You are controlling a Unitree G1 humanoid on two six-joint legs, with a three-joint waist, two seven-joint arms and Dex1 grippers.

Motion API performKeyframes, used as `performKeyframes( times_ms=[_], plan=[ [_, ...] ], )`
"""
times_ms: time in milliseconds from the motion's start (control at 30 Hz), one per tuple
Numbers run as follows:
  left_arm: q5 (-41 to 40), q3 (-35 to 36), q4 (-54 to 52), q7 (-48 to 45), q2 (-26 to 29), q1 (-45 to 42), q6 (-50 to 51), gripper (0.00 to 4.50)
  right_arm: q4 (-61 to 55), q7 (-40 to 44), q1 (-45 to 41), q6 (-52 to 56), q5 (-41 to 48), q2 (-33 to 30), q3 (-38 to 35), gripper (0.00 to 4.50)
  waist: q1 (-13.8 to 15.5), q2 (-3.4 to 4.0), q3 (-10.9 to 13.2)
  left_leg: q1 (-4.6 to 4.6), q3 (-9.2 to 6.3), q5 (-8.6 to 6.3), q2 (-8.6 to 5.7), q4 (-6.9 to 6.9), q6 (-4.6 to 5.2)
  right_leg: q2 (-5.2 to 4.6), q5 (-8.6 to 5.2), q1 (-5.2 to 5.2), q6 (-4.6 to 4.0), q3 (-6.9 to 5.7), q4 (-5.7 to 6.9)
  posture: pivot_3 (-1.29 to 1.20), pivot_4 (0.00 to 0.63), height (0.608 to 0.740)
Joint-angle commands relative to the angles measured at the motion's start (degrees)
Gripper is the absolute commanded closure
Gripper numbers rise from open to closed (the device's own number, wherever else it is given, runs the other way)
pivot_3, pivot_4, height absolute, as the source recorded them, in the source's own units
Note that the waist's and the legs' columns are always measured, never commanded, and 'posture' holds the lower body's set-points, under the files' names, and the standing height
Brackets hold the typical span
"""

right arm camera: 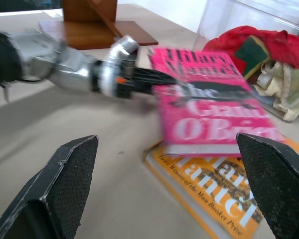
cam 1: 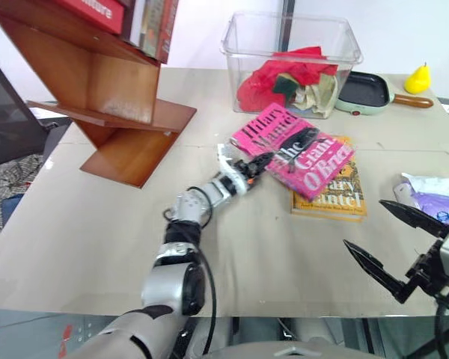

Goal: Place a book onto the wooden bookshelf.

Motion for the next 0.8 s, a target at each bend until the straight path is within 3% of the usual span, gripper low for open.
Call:
performKeyframes(
  times_ms=[33,233,400,567,700,800],
  plan=[
    [7.7,-6.8,-17.3,-11.2,7.8,1.2,-7.8,4.28,0.5,0.9,-7.3,3.0,1.0,0.6,3.2,0.00,0.5,0.03,0.0,-0.12,-0.03,0.00,-0.02,0.00,-0.01,-0.03,0.00,-0.12,0.00,0.00,0.00,0.00,0.150,0.740],
    [18.1,-8.3,-31.6,-19.3,22.2,0.3,-20.2,4.28,5.8,4.0,-25.4,5.7,6.5,2.8,8.6,0.00,0.9,0.14,0.0,-0.87,-0.24,0.03,-0.13,0.09,-0.04,-0.20,0.02,-0.68,-0.01,-0.05,-0.07,0.00,0.150,0.740],
    [25.8,-6.0,-36.3,-21.1,31.0,-0.9,-29.3,4.28,11.4,8.9,-35.5,8.6,12.5,2.5,6.2,0.00,0.7,0.23,0.1,-0.87,-0.26,0.03,-0.15,0.07,-0.01,-0.19,0.02,-0.68,0.00,-0.18,-0.08,0.00,0.150,0.740],
    [31.8,-1.2,-32.7,-24.1,37.7,-5.2,-45.3,4.28,18.2,15.7,-42.0,11.6,13.3,-0.1,2.9,0.00,0.6,0.27,0.3,-0.89,-0.25,0.03,-0.13,0.07,0.00,-0.17,0.03,-0.68,0.01,-0.25,-0.06,0.00,0.150,0.740],
    [31.9,0.6,-28.3,-33.7,47.2,-8.3,-51.7,4.28,22.8,19.2,-47.3,13.2,12.1,0.1,4.2,0.00,0.4,0.33,0.3,-0.85,-0.16,0.02,-0.13,0.01,0.01,-0.15,0.03,-0.70,0.02,-0.23,-0.05,0.00,0.150,0.740],
    [37.2,-0.1,-24.7,-36.7,55.1,-9.4,-56.4,4.28,25.2,22.0,-50.3,13.8,9.7,0.9,6.8,0.00,0.2,0.40,0.4,-0.86,-0.14,0.01,-0.13,0.02,0.02,-0.12,0.03,-0.72,0.02,-0.25,-0.02,0.00,0.150,0.740]
  ],
)
